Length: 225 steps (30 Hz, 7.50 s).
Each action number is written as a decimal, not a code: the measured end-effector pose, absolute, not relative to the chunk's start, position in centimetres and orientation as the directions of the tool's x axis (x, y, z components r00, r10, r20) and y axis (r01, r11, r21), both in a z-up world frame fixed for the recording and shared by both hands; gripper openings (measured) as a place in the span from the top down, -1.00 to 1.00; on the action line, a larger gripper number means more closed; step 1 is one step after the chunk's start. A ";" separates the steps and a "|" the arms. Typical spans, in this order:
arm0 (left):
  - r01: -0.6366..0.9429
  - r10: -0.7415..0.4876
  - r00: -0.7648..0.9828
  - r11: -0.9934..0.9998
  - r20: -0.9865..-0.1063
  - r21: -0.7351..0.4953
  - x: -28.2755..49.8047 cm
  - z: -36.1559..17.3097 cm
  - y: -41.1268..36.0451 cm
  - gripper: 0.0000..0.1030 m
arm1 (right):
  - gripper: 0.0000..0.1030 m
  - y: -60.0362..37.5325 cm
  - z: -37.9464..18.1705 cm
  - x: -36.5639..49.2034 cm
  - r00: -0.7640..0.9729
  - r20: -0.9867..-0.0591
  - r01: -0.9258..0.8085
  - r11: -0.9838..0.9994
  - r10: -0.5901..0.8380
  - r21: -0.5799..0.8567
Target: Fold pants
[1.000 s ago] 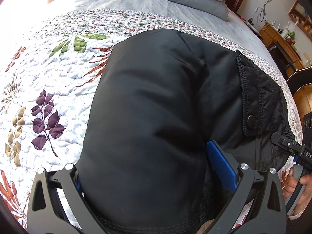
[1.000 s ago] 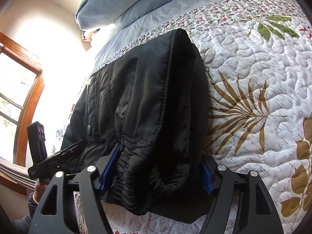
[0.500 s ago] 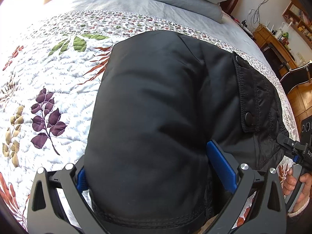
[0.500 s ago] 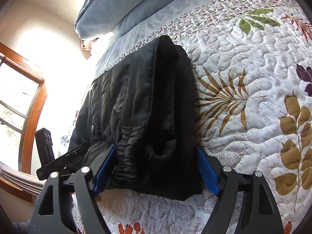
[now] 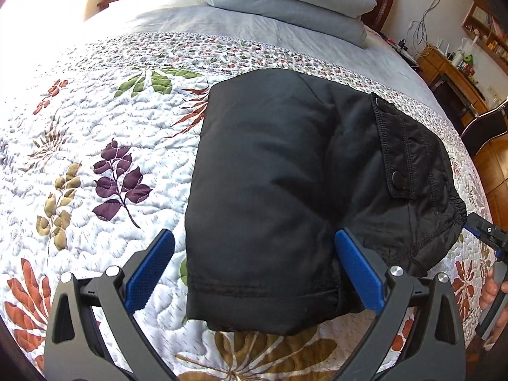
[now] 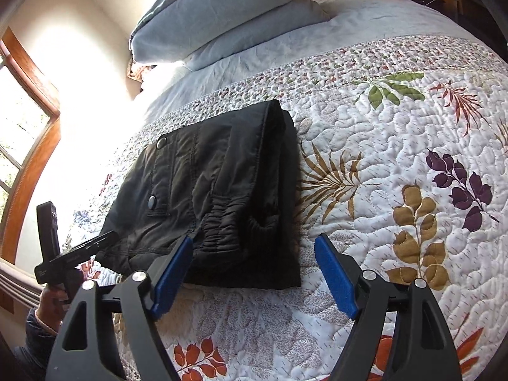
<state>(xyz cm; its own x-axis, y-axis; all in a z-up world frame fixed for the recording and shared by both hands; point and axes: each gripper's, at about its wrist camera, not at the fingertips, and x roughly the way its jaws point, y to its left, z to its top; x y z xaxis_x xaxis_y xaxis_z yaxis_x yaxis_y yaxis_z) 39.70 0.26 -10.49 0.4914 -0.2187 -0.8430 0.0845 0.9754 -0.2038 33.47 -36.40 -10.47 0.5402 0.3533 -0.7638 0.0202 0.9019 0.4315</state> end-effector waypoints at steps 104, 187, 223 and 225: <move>0.178 -0.166 0.583 0.981 -0.795 -0.074 27.8 -2.8 -1.2 -0.95 | -0.56 -26.2 -4.2 22.7 0.515 -0.844 0.013 0.984 0.147 0.180; 0.158 -0.175 0.734 0.984 -0.656 -0.086 23.8 4.8 1.2 -0.95 | -0.66 -23.0 -2.2 22.7 0.533 -0.831 -0.038 0.986 0.157 0.162; -0.469 0.348 0.670 0.883 -0.655 -0.010 16.9 1.4 24.9 -0.95 | -0.91 5.8 10.2 19.8 0.798 -0.566 -0.401 0.884 0.208 -0.240; -0.475 0.341 0.671 0.880 -0.658 -0.028 16.7 1.4 25.4 -0.95 | -0.91 6.9 10.1 19.7 0.792 -0.570 -0.417 0.875 0.218 -0.245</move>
